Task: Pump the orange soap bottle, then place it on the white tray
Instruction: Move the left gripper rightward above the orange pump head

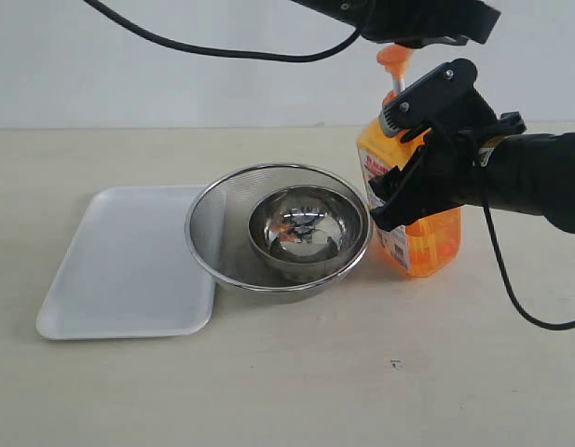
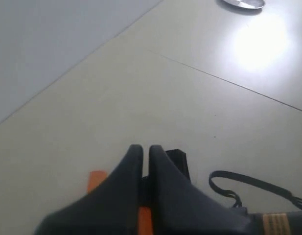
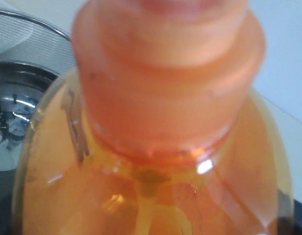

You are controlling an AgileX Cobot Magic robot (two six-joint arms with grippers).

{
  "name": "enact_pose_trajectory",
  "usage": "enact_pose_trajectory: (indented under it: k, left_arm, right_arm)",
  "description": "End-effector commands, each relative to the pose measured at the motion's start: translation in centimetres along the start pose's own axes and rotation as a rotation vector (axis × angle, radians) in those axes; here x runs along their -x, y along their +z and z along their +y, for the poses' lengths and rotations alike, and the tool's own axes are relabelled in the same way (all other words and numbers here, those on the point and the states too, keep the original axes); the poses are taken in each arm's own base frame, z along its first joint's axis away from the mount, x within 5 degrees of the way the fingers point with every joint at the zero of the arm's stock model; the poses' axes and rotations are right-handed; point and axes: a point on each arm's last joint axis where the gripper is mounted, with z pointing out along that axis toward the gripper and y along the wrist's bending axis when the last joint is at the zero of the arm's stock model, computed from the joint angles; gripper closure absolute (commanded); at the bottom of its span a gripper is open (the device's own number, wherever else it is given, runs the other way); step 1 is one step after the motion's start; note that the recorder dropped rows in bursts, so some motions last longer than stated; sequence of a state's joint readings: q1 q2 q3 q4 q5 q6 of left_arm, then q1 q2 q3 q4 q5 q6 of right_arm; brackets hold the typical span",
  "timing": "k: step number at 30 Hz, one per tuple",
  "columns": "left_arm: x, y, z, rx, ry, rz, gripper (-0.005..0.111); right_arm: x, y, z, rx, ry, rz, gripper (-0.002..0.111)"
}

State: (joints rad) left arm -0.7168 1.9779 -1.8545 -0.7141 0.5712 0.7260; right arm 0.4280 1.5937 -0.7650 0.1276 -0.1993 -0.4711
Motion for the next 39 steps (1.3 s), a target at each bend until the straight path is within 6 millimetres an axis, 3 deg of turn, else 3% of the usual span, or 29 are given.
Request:
enact_pose_trajectory:
  k: [1, 7, 16, 30, 39]
  left_arm:
    - [0.7, -0.2, 0.1, 0.028, -0.003, -0.024, 0.102]
    - [1.2, -0.3, 0.4, 0.060, 0.005, -0.025, 0.102]
    - [0.5, 1.6, 0.9, 0.032, -0.015, 0.041, 0.102]
    - [0.6, 0.9, 2.4, 0.211, 0.002, 0.119, 0.102]
    - [0.6, 0.7, 2.5, 0.224, 0.013, 0.151, 0.102]
  right_arm:
    - [-0.6, 0.1, 0.3, 0.027, -0.006, 0.050, 0.108]
    - [-0.6, 0.1, 0.3, 0.023, 0.001, 0.043, 0.108]
    - [-0.6, 0.1, 0.3, 0.025, 0.003, 0.047, 0.108]
    - [-0.6, 0.1, 0.3, 0.022, 0.005, 0.041, 0.108]
    - [-0.6, 0.1, 0.3, 0.023, 0.005, 0.043, 0.108]
